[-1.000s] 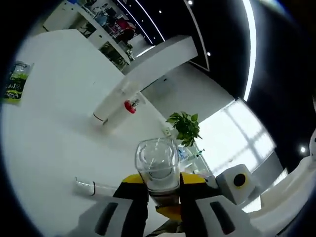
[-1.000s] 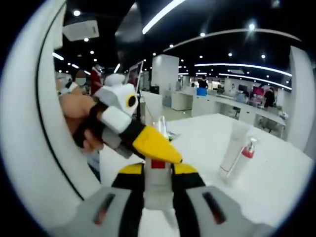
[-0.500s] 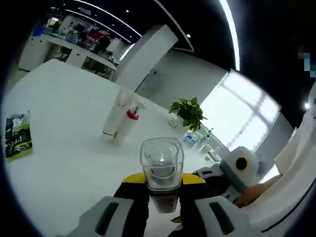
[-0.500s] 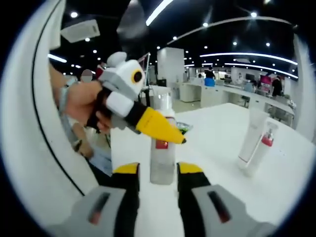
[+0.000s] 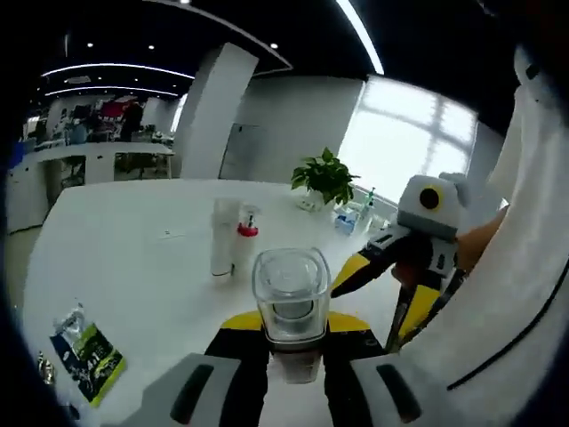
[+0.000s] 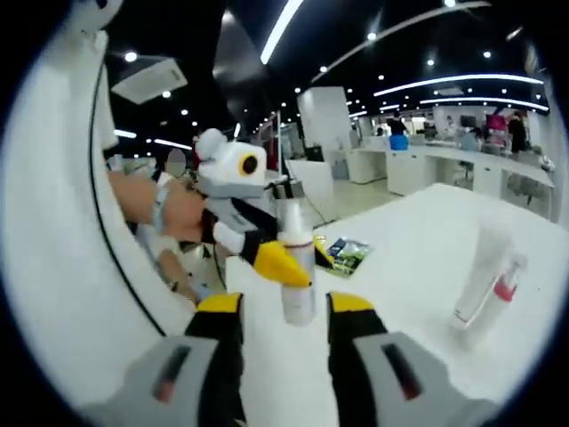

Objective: Arrange the skincare products in the storage area until every visible bottle or jar stands upright without overlapping.

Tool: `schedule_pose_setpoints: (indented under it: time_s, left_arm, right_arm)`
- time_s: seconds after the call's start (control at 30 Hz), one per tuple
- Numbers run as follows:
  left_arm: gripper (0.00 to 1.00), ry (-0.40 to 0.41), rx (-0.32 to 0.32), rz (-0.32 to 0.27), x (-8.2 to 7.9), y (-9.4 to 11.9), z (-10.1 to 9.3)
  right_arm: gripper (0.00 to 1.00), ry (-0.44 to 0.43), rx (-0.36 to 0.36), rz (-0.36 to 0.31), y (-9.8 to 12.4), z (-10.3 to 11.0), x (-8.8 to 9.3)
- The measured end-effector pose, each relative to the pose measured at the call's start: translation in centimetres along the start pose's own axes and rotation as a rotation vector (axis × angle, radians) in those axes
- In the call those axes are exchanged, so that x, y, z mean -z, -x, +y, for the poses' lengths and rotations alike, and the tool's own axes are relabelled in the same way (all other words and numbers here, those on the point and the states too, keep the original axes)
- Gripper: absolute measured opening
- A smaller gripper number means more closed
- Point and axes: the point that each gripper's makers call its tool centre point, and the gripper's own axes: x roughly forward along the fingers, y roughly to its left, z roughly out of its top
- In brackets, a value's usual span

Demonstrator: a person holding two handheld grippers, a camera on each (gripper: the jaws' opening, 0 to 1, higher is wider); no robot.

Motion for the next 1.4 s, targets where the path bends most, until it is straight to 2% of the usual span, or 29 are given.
schedule_pose_setpoints:
  time_s: [0.03, 0.1, 0.17, 0.27, 0.3, 0.4, 0.43, 0.53, 0.7, 0.8, 0.83, 0.9, 0.97, 1.03, 1.17, 1.23, 1.4]
  left_arm:
    - [0.22, -0.017, 0.011, 0.011, 0.1, 0.1, -0.1]
    - [0.22, -0.114, 0.035, 0.043, 0.2, 0.1, 0.0]
    - [0.22, -0.176, 0.072, 0.067, 0.6, -0.3, -0.2]
    - [0.22, -0.248, 0.129, 0.098, 1.1, -0.6, -0.1]
    - [0.22, -0.295, 0.153, 0.088, 0.9, -0.7, -0.2]
    - [0.22, -0.343, 0.192, 0.102, 1.3, -1.0, -0.2]
    - [0.22, -0.361, 0.198, 0.113, 1.6, -1.0, 0.0]
    - [0.22, -0.405, 0.192, 0.140, 2.0, -0.9, 0.5]
    - [0.22, -0.435, 0.200, 0.151, 2.4, -0.7, 0.6]
    - [0.22, -0.470, 0.189, 0.147, 2.6, -0.7, 1.0]
    - [0.22, -0.485, 0.184, 0.133, 2.6, -0.8, 1.3]
    - [0.22, -0.484, 0.183, 0.120, 2.3, -0.9, 1.4]
    - [0.22, -0.489, 0.184, 0.103, 2.1, -0.9, 1.4]
    - [0.22, -0.462, 0.191, 0.075, 1.8, -1.0, 1.4]
    - [0.22, -0.430, 0.199, 0.064, 1.8, -1.3, 1.4]
    - [0.23, -0.398, 0.204, 0.060, 1.9, -1.3, 1.5]
    - [0.23, -0.366, 0.175, 0.060, 1.8, -1.7, 2.3]
  right_arm:
    - [0.33, 0.000, 0.004, -0.004, -0.6, 0.0, -0.8]
    - [0.33, -0.016, 0.018, -0.010, -1.5, -0.3, -1.8]
    - [0.32, -0.008, 0.037, -0.022, -2.3, -0.4, -2.8]
    - [0.30, 0.004, 0.078, 0.000, -3.2, -0.6, -3.3]
    - [0.30, 0.007, 0.086, 0.017, -3.5, -0.5, -3.4]
    - [0.29, 0.034, 0.091, 0.046, -4.1, -0.1, -3.2]
    - [0.28, 0.044, 0.094, 0.078, -4.2, -0.2, -2.6]
    - [0.25, 0.039, 0.116, 0.116, -4.7, -0.6, -1.7]
    - [0.23, 0.020, 0.115, 0.115, -5.5, -0.7, -1.3]
    - [0.21, 0.038, 0.119, 0.117, -5.9, -0.6, -1.1]
    - [0.21, 0.059, 0.141, 0.115, -6.0, -0.8, -1.1]
    - [0.20, 0.106, 0.163, 0.107, -6.0, -1.0, -1.4]
    - [0.20, 0.113, 0.167, 0.102, -5.9, -0.9, -1.5]
    - [0.19, 0.121, 0.171, 0.086, -5.9, -1.1, -1.7]
    - [0.19, 0.132, 0.184, 0.077, -6.0, -1.4, -1.6]
    - [0.18, 0.130, 0.188, 0.067, -6.1, -1.6, -1.5]
    - [0.18, 0.058, 0.212, 0.023, -6.1, -2.7, -1.4]
